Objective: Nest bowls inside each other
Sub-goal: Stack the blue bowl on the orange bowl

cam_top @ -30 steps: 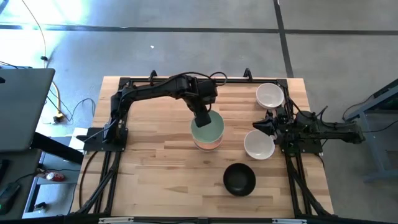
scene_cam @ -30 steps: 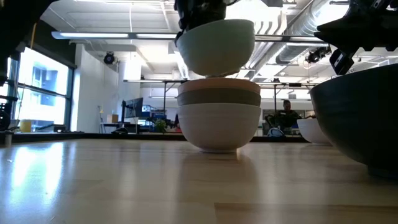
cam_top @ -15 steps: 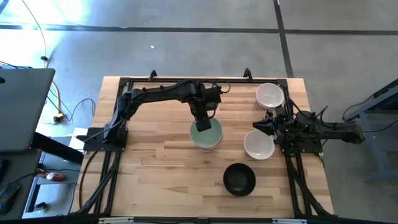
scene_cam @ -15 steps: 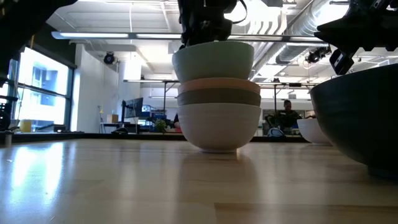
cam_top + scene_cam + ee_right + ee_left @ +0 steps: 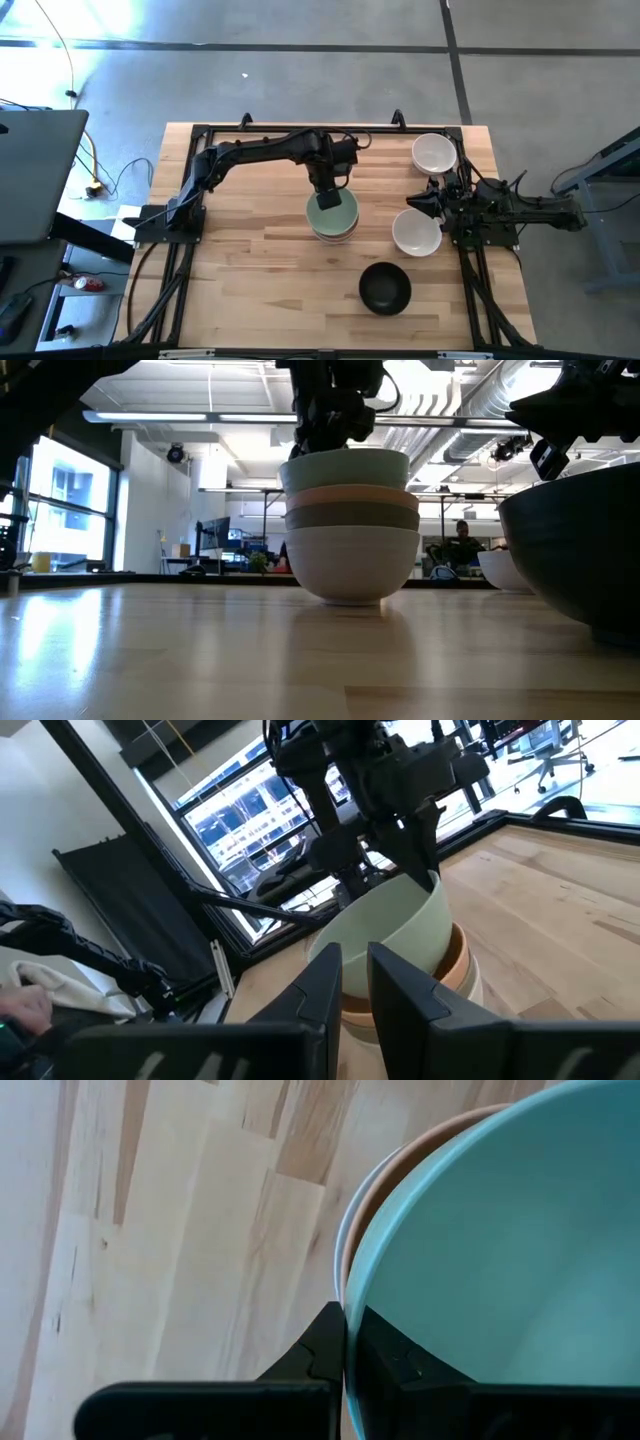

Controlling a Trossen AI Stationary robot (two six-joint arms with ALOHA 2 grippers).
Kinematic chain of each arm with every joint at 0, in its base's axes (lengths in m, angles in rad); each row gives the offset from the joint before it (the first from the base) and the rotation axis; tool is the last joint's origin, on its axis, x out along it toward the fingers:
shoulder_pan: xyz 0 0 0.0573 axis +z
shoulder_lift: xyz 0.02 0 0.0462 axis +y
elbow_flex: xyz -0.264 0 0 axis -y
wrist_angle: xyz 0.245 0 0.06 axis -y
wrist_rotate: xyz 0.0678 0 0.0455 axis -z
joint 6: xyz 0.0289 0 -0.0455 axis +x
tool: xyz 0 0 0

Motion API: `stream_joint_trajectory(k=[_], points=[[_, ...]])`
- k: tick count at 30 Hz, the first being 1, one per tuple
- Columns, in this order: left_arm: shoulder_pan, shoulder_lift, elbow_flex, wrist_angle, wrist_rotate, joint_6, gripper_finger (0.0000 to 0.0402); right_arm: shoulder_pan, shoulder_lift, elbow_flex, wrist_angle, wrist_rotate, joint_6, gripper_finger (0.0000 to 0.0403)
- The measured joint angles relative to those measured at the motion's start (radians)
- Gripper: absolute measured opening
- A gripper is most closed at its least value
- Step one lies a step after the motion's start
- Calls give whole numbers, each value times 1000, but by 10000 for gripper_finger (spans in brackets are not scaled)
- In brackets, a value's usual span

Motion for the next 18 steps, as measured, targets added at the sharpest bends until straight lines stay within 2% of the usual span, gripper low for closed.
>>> stream_joint_trajectory(k=[18], points=[[1,39,0,-1,41,17,0,0,0,0,-12,-21,9,44]])
